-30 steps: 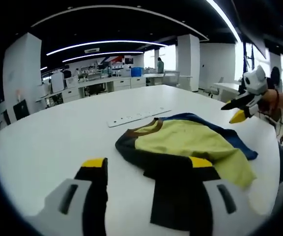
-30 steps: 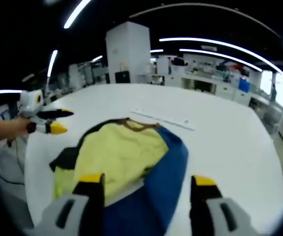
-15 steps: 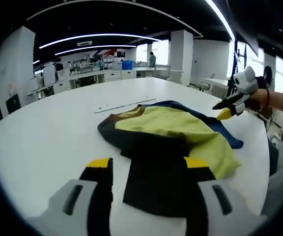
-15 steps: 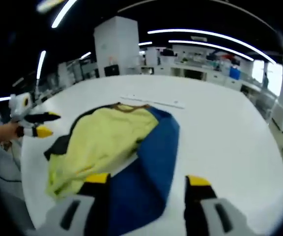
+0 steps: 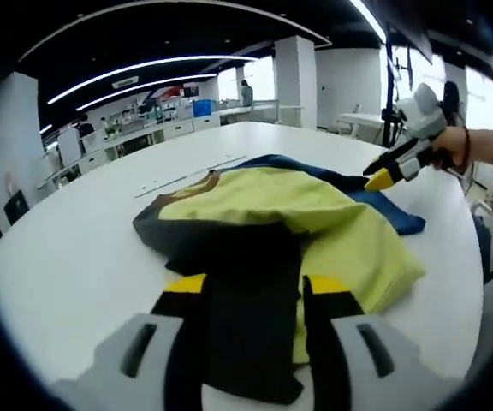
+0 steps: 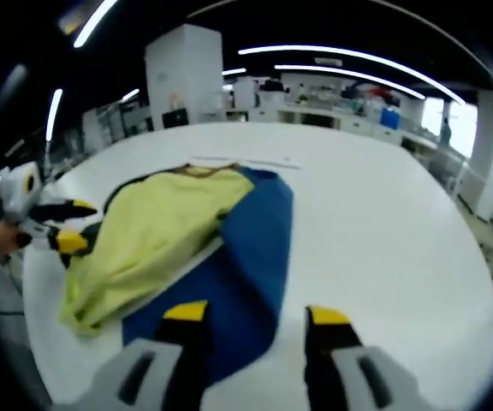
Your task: Fold the garment on the visible template until the final outline fits inside the template.
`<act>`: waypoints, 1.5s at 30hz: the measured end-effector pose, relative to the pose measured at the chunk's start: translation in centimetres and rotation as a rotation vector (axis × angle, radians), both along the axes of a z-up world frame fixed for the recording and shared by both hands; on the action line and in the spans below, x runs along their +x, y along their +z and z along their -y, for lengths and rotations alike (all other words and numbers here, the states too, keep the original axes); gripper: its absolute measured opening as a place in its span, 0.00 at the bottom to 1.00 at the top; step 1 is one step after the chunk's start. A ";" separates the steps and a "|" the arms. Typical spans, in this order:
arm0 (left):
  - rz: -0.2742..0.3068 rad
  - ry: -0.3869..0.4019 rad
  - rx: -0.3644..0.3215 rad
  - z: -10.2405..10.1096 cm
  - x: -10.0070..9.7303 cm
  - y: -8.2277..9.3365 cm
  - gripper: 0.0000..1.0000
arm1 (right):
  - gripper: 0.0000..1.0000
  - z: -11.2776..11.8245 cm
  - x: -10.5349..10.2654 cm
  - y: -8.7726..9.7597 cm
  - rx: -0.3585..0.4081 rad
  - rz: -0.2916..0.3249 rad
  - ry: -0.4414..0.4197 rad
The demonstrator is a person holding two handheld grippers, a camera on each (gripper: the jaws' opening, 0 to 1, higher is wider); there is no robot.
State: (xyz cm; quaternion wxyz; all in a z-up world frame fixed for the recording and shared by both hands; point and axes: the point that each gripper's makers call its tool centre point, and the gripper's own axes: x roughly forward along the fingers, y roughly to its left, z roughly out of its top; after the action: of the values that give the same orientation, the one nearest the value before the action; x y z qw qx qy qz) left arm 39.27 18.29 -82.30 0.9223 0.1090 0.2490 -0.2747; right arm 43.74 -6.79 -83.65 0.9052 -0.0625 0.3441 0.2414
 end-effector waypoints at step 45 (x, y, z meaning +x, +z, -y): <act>-0.003 0.401 -0.033 -13.5 -1.2 3.7 0.00 | 0.00 4.5 2.6 4.8 0.071 0.134 -0.188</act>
State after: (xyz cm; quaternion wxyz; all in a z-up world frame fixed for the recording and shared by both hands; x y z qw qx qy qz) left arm 38.07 31.83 -78.55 0.9598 0.0415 0.2627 -0.0900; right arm 46.39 -11.33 -78.89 0.9464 -0.0139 0.2785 0.1630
